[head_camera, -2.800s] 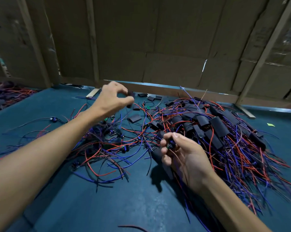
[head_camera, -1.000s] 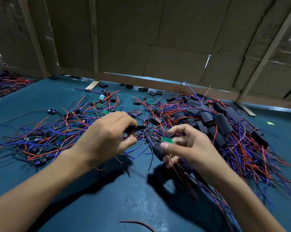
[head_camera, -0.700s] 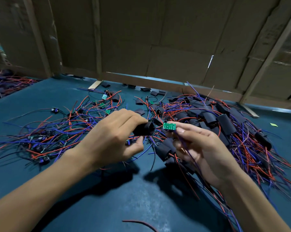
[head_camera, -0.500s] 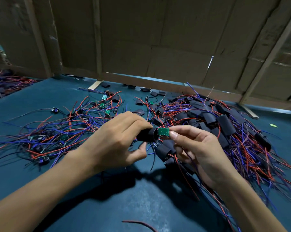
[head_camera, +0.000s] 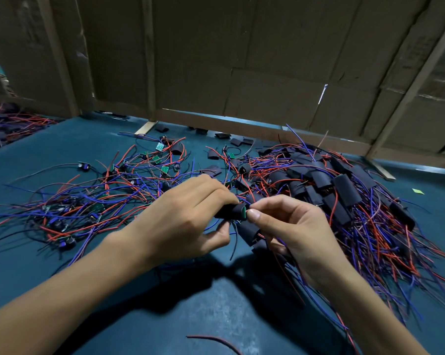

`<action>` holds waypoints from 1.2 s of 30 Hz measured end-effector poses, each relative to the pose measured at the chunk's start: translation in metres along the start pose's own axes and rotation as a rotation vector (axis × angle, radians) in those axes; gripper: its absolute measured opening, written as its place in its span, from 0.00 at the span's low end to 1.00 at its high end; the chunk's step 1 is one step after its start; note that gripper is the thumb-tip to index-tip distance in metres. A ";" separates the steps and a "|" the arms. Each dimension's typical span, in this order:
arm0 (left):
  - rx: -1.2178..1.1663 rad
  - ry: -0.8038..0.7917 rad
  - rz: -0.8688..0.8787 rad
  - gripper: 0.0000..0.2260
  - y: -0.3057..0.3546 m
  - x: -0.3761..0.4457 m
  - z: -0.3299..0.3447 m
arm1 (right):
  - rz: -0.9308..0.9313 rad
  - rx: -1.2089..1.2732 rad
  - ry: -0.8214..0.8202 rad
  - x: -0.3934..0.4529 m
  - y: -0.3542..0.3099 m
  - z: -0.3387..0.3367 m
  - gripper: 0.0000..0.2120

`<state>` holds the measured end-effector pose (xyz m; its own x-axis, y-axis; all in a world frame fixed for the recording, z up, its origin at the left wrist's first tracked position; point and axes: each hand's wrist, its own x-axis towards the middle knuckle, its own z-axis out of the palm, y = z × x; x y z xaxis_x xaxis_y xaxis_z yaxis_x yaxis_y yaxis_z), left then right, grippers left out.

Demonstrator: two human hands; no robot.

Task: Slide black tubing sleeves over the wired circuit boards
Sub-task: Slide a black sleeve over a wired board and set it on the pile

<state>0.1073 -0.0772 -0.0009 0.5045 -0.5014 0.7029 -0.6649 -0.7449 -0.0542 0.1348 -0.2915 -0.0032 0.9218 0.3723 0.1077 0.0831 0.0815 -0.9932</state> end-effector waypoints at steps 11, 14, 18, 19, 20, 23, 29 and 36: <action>0.008 0.024 0.061 0.08 0.000 0.001 0.006 | -0.005 -0.112 0.032 -0.002 -0.002 0.003 0.01; 0.012 0.024 0.056 0.09 0.001 0.001 0.006 | 0.021 -0.035 -0.011 -0.004 -0.006 0.001 0.05; 0.024 0.032 0.110 0.12 -0.002 0.008 0.003 | -0.095 -0.036 0.046 -0.006 -0.010 0.004 0.10; 0.030 0.024 0.128 0.14 -0.008 0.012 0.001 | -0.169 -0.065 0.109 -0.006 -0.011 0.003 0.07; 0.025 0.022 0.128 0.16 -0.015 0.016 0.000 | -0.266 -0.129 0.192 -0.007 -0.014 0.000 0.05; -0.067 0.032 -0.053 0.20 -0.048 0.028 0.005 | -0.684 -0.546 0.560 -0.007 -0.021 -0.025 0.04; 0.058 -0.459 -0.534 0.26 -0.137 0.046 0.046 | -0.707 -1.108 1.054 0.007 -0.020 -0.100 0.09; 0.001 -0.740 -0.637 0.27 -0.155 0.062 0.082 | -0.267 -1.190 0.885 0.013 -0.009 -0.094 0.24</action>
<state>0.2866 -0.0290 -0.0069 0.9878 -0.1542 -0.0218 -0.1478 -0.9723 0.1811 0.1819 -0.3746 0.0025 0.7186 -0.2298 0.6564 0.1299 -0.8828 -0.4513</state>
